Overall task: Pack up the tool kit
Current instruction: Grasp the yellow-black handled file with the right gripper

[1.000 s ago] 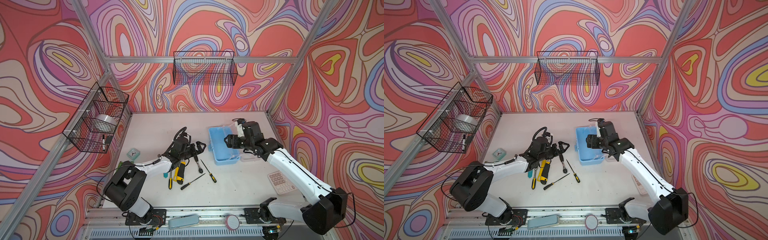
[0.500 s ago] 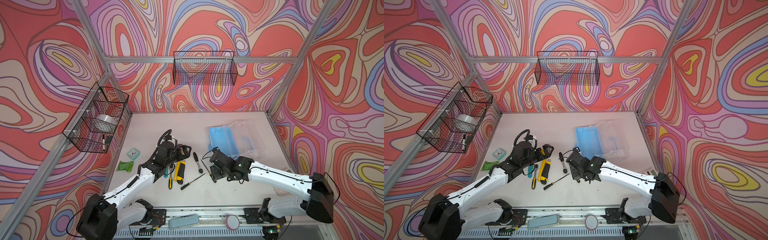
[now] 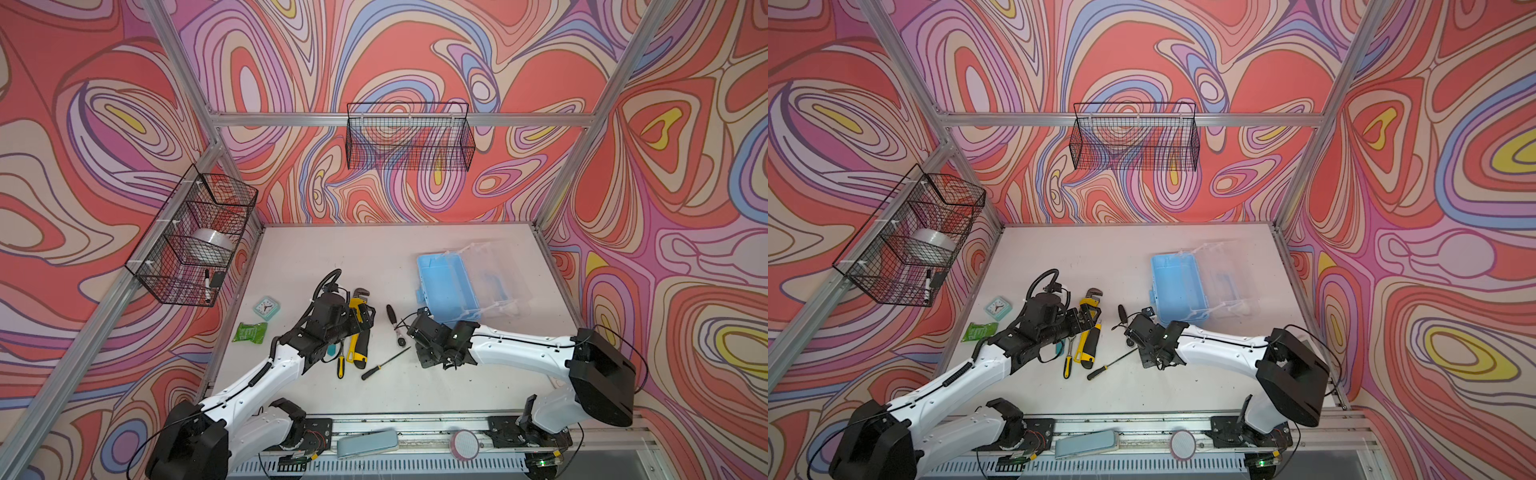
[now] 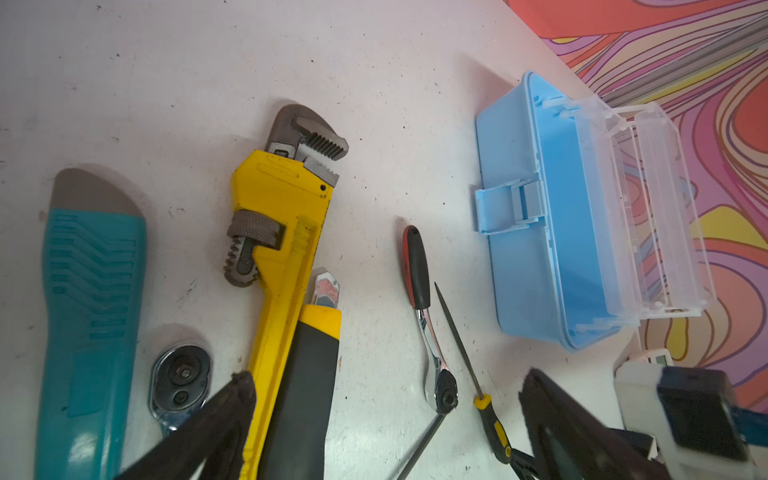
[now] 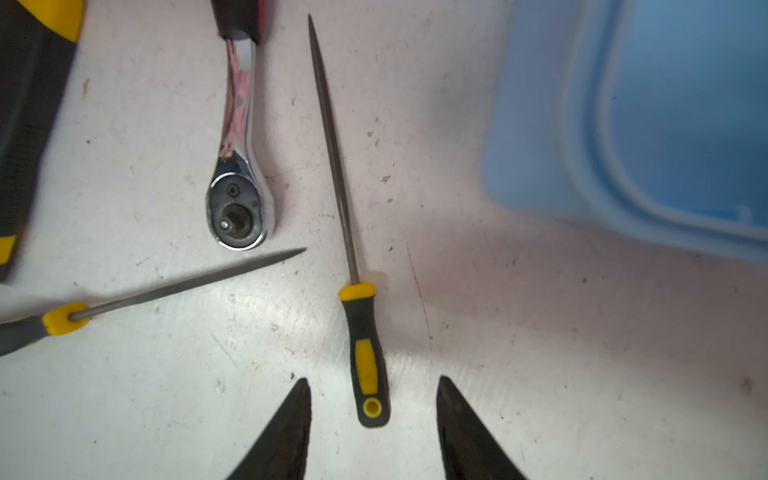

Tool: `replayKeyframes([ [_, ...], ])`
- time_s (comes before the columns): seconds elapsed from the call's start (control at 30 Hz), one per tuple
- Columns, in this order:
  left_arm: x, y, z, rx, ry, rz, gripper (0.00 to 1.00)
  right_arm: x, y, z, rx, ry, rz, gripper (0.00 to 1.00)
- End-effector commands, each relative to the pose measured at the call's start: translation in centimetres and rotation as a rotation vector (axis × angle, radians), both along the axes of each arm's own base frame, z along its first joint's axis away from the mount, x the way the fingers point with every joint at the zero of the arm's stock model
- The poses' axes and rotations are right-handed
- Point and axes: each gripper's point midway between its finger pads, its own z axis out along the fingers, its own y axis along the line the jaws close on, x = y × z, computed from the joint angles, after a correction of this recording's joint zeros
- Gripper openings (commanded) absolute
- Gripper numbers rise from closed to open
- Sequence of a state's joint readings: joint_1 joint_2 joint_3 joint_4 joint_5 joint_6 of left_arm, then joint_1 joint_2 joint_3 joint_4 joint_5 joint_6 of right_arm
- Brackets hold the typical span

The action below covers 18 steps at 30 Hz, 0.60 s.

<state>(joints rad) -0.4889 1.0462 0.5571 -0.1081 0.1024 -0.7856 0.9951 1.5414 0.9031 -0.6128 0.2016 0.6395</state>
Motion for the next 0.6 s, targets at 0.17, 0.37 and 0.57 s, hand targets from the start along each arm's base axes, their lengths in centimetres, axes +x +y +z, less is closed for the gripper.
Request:
replayKeyframes([
  [0.17,-1.0,1.9,0.0,0.054,-0.017,0.033,1.0,-0.5,0.3,-2.6,-0.024,0.042,0.024,0.43],
  [0.37,-1.3,2.1,0.4,0.06,-0.027,0.03,1.0,-1.3,-0.2,-4.0,-0.04,0.077,0.036,0.38],
  [0.57,-1.4,2.1,0.3,0.064,-0.024,0.025,1.0,-1.4,-0.3,-4.4,-0.048,0.081,0.048,0.3],
])
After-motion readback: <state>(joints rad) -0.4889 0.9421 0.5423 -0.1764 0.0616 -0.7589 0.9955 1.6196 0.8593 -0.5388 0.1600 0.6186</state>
